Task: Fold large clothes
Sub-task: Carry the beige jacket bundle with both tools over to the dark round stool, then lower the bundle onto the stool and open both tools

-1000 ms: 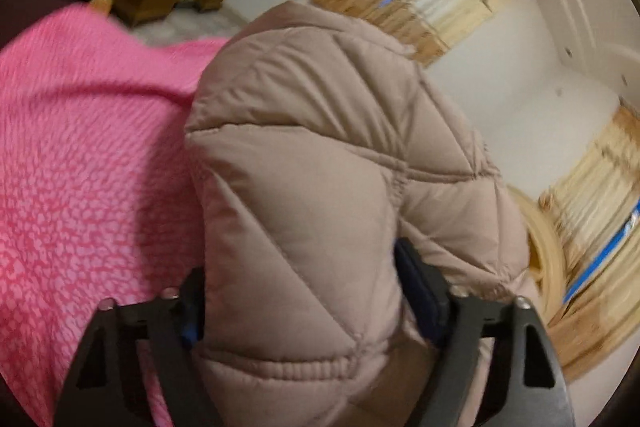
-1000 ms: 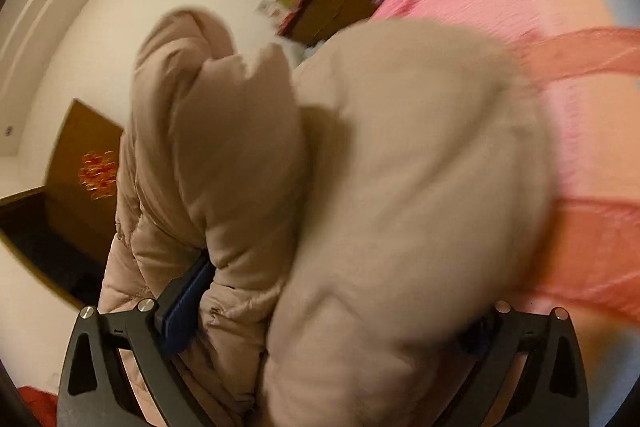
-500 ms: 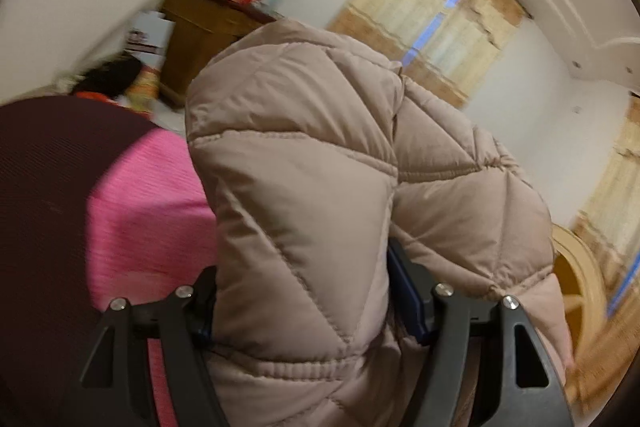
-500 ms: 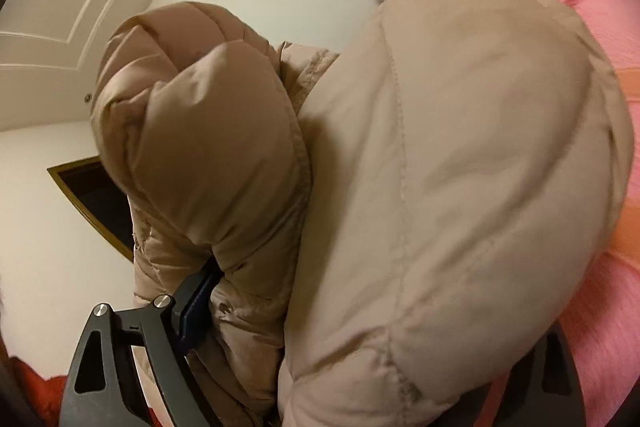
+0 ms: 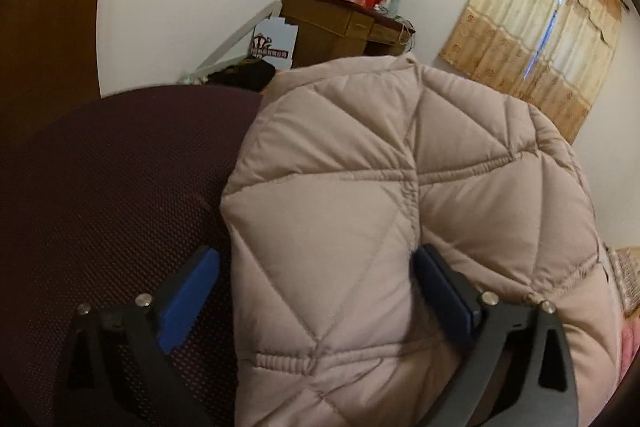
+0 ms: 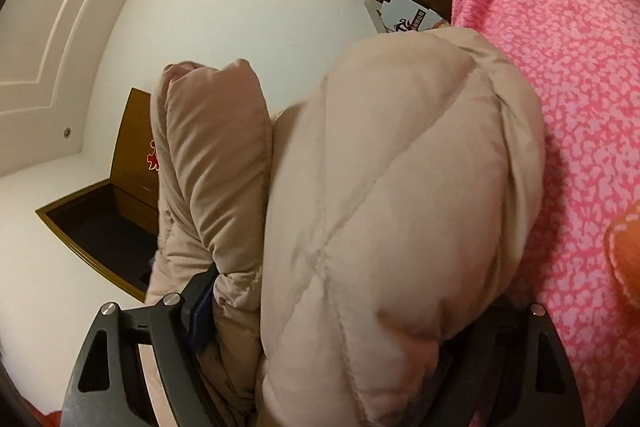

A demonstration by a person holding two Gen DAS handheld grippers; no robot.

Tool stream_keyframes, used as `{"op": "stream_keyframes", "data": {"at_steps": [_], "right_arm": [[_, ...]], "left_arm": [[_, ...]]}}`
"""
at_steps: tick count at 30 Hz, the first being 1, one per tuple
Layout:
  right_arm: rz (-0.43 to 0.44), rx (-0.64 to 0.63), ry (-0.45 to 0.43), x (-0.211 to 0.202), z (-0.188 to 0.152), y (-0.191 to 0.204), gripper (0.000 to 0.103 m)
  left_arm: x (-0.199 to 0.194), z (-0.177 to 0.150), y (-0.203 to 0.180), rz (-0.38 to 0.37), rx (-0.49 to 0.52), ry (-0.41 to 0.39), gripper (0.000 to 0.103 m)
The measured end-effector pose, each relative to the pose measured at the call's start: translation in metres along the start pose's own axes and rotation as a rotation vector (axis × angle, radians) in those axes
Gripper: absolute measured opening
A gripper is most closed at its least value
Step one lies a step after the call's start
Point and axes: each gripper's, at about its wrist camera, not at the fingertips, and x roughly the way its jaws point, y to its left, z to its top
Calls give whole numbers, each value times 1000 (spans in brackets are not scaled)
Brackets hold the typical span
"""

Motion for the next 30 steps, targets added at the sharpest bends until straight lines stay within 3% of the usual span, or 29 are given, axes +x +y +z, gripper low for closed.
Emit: {"op": "stream_keyframes", "data": {"at_steps": [2, 5, 8, 10, 12, 16, 18, 22, 27, 30], "right_arm": [[-32, 29, -10, -18, -10, 6, 85], [-169, -6, -103, -62, -20, 27, 85], [-303, -168, -244, -105, -19, 72, 85], [-378, -316, -268, -115, -18, 122, 84], [-456, -511, -236, -101, -19, 176, 81], [-546, -769, -124, -35, -18, 236, 80], [-612, -811, -63, 5, -5, 233, 80], [-726, -656, -5, 50, 8, 168, 80], [-670, -569, -128, 49, -2, 124, 81], [-678, -524, -111, 70, 12, 107, 84]], "left_arm": [[2, -1, 16, 9, -25, 2, 103], [0, -4, 25, 26, -19, -11, 103], [-10, -9, 26, 54, -3, -25, 103], [-10, -8, 22, 73, 10, -31, 103], [-12, -9, 21, 95, 27, -38, 103], [-11, -5, 20, 134, 57, -47, 103], [-11, -4, 20, 147, 64, -44, 103], [-8, 0, 21, 148, 58, -38, 103], [-3, 4, 13, 157, 68, -32, 103], [2, 5, 12, 163, 65, -32, 103]]}}
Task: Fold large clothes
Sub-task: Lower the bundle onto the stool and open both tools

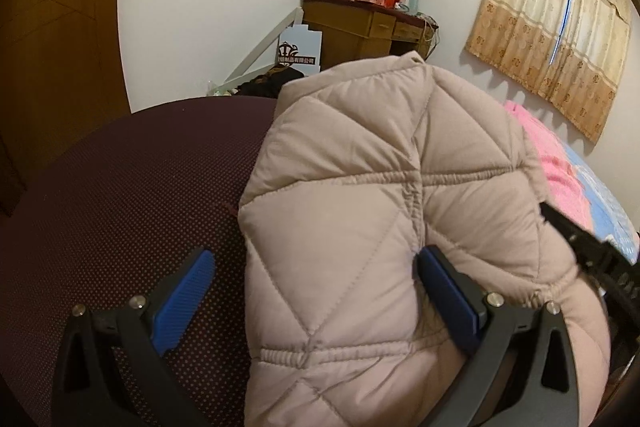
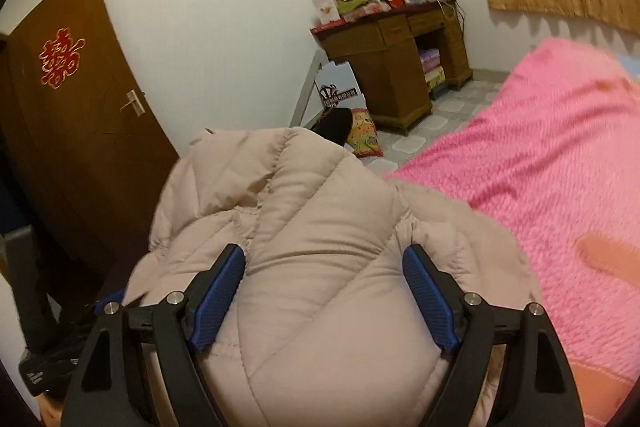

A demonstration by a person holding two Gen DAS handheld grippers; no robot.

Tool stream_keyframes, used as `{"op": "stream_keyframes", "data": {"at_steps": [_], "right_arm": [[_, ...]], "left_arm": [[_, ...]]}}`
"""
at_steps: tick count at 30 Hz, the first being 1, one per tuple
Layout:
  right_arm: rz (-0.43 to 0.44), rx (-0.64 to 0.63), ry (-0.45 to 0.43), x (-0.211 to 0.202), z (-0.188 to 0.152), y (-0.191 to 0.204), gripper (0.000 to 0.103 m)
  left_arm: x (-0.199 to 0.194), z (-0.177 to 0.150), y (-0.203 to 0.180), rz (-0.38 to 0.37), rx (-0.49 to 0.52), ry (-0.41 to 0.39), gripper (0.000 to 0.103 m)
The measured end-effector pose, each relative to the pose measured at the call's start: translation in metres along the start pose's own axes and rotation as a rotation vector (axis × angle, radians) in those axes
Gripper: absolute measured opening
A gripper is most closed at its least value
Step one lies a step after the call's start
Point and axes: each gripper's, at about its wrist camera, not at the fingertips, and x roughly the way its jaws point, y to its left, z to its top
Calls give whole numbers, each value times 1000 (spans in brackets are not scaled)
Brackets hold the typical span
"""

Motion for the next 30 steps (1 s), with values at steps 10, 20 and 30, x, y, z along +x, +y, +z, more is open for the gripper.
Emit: {"op": "stream_keyframes", "data": {"at_steps": [10, 20, 30], "right_arm": [[-46, -9, 73, 14, -1, 3, 85], [29, 148, 6, -75, 1, 10, 86], [-25, 138, 0, -128, -84, 35, 87]], "left_arm": [[2, 2, 6, 5, 11, 41, 103], [-81, -14, 30, 55, 54, -35, 103], [-109, -50, -15, 78, 235, -73, 103]]}}
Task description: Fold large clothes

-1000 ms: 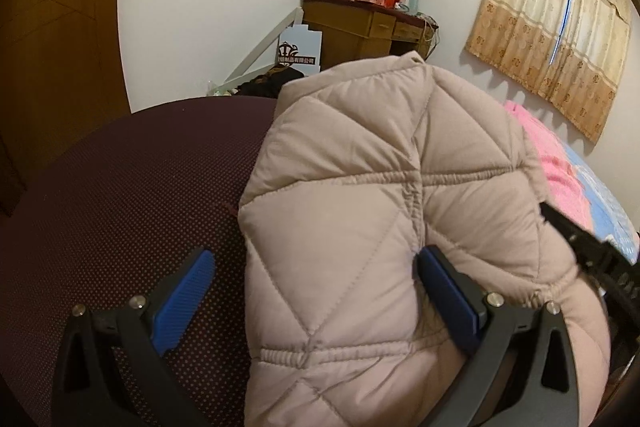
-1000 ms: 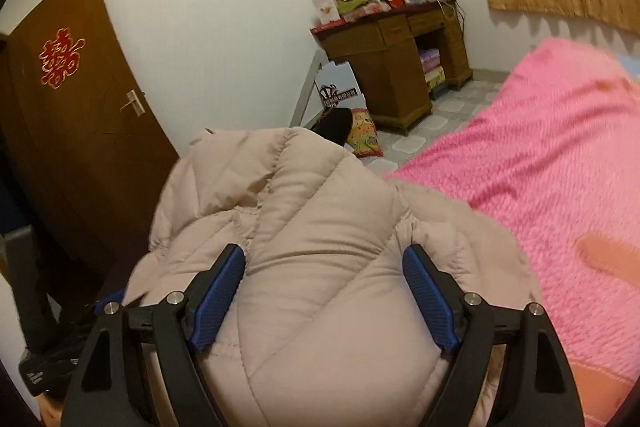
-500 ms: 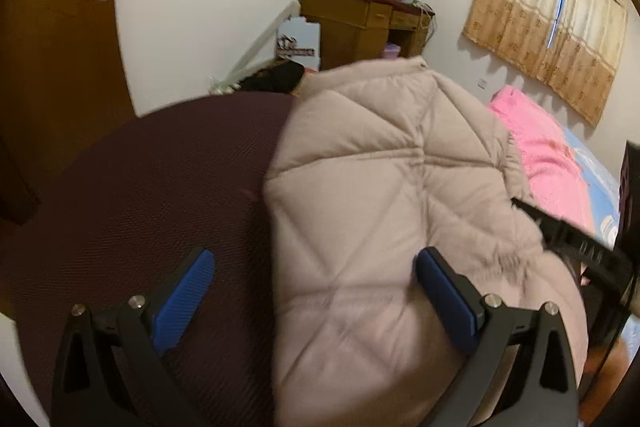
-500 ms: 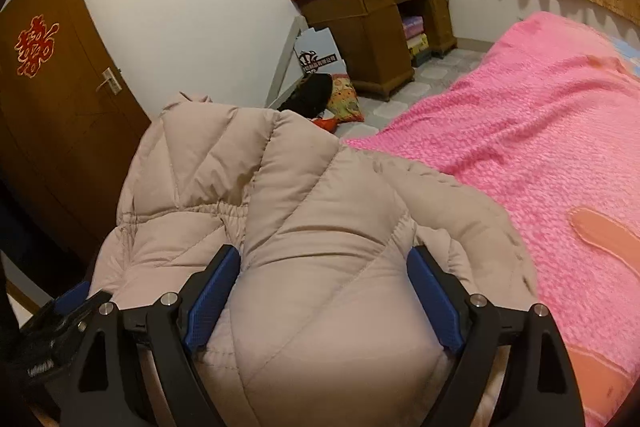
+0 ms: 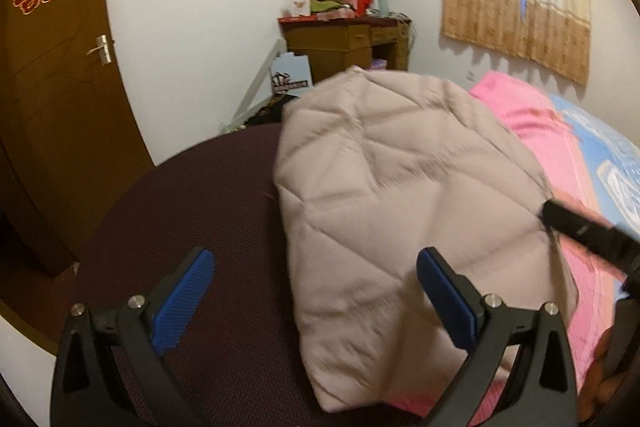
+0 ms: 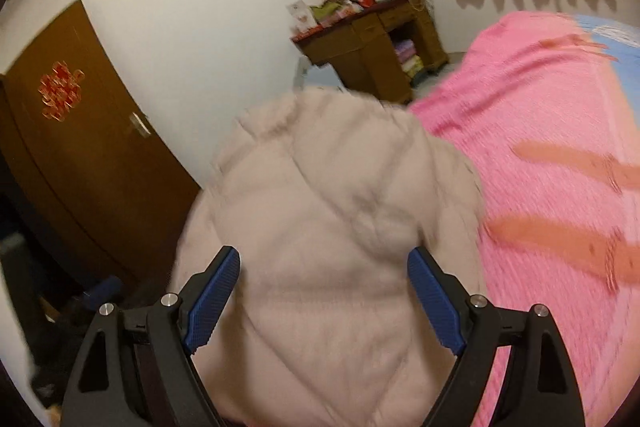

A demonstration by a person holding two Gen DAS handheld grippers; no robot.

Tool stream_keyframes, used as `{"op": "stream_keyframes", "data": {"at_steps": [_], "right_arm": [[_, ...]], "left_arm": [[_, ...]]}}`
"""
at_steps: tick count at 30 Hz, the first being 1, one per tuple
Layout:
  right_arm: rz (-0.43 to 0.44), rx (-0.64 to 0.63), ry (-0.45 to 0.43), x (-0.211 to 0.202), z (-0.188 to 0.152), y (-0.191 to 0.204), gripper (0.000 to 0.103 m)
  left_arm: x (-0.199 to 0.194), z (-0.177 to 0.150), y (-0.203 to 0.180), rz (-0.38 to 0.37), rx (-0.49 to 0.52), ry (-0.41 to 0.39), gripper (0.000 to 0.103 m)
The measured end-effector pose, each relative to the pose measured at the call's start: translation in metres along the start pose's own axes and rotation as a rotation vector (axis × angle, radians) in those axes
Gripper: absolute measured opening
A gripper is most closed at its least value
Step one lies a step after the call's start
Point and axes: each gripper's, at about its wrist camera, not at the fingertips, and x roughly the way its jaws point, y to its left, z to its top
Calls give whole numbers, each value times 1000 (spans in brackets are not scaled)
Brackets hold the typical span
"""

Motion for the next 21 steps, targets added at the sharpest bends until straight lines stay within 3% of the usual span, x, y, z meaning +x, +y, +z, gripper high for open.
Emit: {"op": "stream_keyframes", "data": {"at_steps": [2, 5, 13, 21], "right_arm": [[4, 73, 29, -3, -11, -8, 87], [-4, 113, 3, -22, -19, -11, 87], [-140, 43, -198, -99, -27, 5, 87], [-246, -86, -344, -143, -24, 36, 90]], "left_arm": [[1, -7, -4, 2, 2, 19, 103], [-3, -13, -10, -6, -7, 29, 103], [-36, -11, -38, -14, 56, -67, 103], [-66, -6, -61, 45, 101, -145, 103]]}}
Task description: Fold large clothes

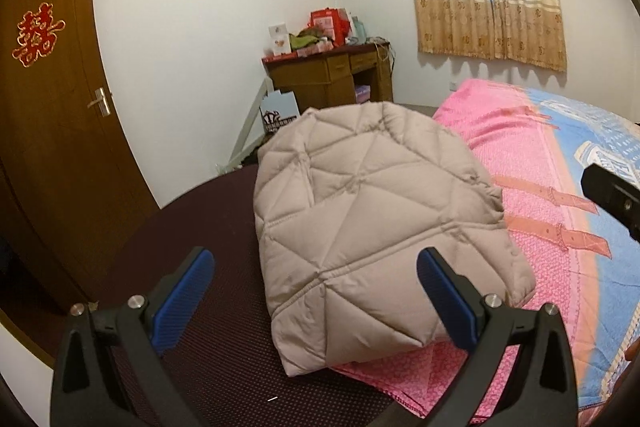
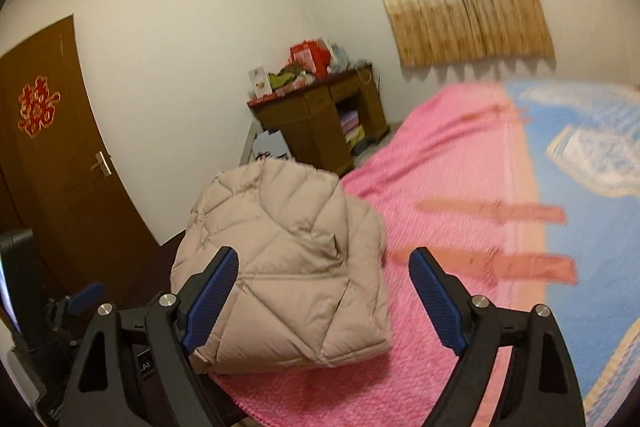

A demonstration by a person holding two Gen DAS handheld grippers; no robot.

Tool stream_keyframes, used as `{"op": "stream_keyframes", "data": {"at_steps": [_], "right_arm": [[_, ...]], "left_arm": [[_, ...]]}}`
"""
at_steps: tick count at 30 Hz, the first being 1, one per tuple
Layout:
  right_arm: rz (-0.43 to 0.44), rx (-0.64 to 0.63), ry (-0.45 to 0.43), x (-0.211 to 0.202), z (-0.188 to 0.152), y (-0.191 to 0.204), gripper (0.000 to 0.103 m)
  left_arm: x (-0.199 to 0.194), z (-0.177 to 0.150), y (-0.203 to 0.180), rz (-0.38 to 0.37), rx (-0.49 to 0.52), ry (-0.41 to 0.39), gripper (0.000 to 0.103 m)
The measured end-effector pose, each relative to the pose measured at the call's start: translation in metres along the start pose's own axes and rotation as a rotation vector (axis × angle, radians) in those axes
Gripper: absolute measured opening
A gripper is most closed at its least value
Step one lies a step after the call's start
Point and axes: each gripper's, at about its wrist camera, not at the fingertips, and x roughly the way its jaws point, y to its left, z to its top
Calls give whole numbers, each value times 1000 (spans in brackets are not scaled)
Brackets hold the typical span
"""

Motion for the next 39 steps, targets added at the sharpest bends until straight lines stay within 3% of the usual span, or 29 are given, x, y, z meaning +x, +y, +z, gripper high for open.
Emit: {"op": "stream_keyframes", "data": {"at_steps": [5, 10, 21, 39], "right_arm": [[-21, -49, -87, -26, 7, 11, 93], [-26, -67, -153, -47, 15, 19, 94], [-63, -73, -290, -87, 22, 24, 96], [-73, -50, -250, -77, 19, 20, 98]], "left_arm": [[-20, 4, -3, 57, -28, -48, 103], [-39, 11, 6, -14, -95, -85, 103], [-70, 17, 3, -18, -95, -169, 103], [-67, 18, 5, -16, -105, -135, 103]]}}
